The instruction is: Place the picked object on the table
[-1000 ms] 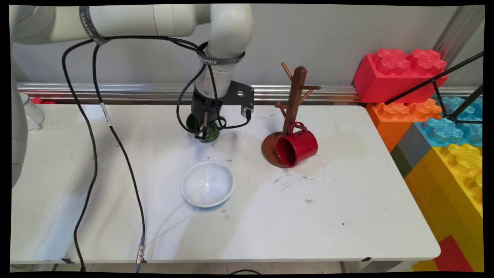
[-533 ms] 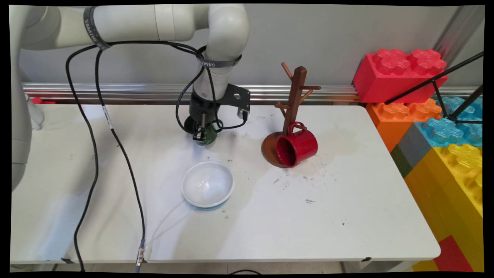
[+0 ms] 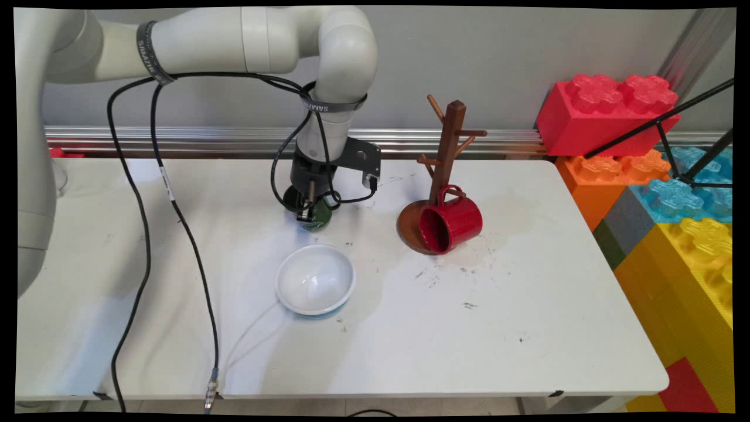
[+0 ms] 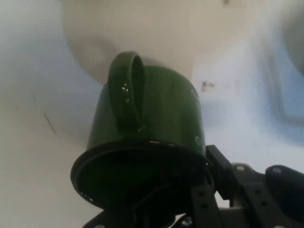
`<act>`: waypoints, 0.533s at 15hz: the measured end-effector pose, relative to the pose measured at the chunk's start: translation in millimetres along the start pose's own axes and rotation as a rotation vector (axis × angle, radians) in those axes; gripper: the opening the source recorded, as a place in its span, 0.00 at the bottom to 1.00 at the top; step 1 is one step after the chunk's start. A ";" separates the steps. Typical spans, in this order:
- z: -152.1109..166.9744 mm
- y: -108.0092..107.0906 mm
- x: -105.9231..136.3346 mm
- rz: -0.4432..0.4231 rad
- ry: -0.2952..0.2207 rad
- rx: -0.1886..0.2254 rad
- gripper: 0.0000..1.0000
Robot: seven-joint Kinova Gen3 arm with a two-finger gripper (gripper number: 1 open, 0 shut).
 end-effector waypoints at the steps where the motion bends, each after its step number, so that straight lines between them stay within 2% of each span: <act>1: 1.7 0.1 2.1 0.003 0.004 -0.003 0.00; 8: 9.3 2.2 9.4 0.023 0.019 -0.013 0.00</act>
